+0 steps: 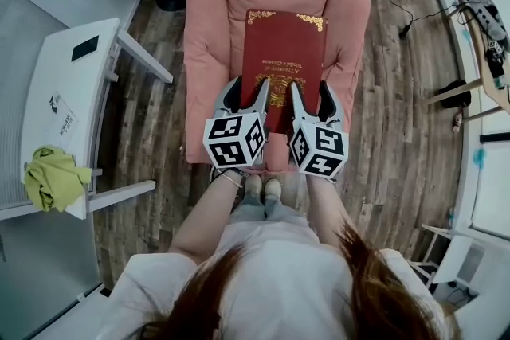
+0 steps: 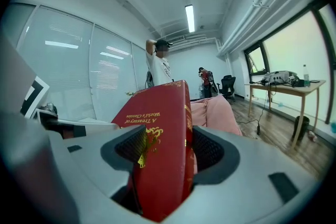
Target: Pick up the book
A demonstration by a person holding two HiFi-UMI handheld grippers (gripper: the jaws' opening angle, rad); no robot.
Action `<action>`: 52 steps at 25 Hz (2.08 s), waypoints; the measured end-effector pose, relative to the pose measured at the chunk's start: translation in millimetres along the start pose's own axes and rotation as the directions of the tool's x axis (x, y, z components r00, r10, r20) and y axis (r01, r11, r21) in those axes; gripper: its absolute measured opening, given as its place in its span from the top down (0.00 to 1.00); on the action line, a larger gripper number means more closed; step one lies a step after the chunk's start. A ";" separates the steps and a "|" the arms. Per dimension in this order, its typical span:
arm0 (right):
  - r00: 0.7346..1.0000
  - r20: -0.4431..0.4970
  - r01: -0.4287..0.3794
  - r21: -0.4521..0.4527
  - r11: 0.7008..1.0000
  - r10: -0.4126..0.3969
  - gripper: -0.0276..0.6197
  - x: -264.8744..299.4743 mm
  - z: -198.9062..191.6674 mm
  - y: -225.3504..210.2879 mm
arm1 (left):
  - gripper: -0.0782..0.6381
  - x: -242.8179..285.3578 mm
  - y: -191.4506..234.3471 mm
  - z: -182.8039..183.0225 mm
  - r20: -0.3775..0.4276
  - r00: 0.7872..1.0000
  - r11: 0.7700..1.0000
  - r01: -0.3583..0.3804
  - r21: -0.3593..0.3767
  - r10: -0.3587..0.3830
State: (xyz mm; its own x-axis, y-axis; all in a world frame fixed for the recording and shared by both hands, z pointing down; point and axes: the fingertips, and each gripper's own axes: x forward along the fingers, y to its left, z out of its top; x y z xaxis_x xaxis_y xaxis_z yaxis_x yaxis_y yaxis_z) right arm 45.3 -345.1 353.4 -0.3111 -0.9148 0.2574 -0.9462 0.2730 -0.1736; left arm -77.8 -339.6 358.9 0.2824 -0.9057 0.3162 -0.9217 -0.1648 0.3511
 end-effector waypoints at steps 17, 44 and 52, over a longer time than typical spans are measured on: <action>0.987 0.158 -0.014 -0.031 0.999 0.019 0.53 -31.8 80.4 14.6 | 0.59 -33.8 -35.0 73.8 0.138 0.989 0.997 0.036 0.065 -0.045; 0.984 0.152 -0.083 -0.042 0.996 0.088 0.53 -71.8 50.3 12.4 | 0.59 -72.6 -48.4 33.9 0.167 0.986 0.999 -0.024 0.047 0.015; 0.986 0.154 -0.054 -0.041 0.998 0.060 0.53 -113.6 34.8 38.2 | 0.59 -118.0 -43.8 18.4 0.158 0.987 0.999 0.002 0.050 -0.010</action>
State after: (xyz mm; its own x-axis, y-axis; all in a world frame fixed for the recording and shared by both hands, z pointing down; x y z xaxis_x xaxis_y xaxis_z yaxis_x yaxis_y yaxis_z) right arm 47.7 -241.0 284.5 -0.3501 -0.9316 0.0973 -0.9307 0.3342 -0.1486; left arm -75.7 -232.7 290.0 0.2461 -0.9544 0.1690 -0.9333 -0.1863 0.3071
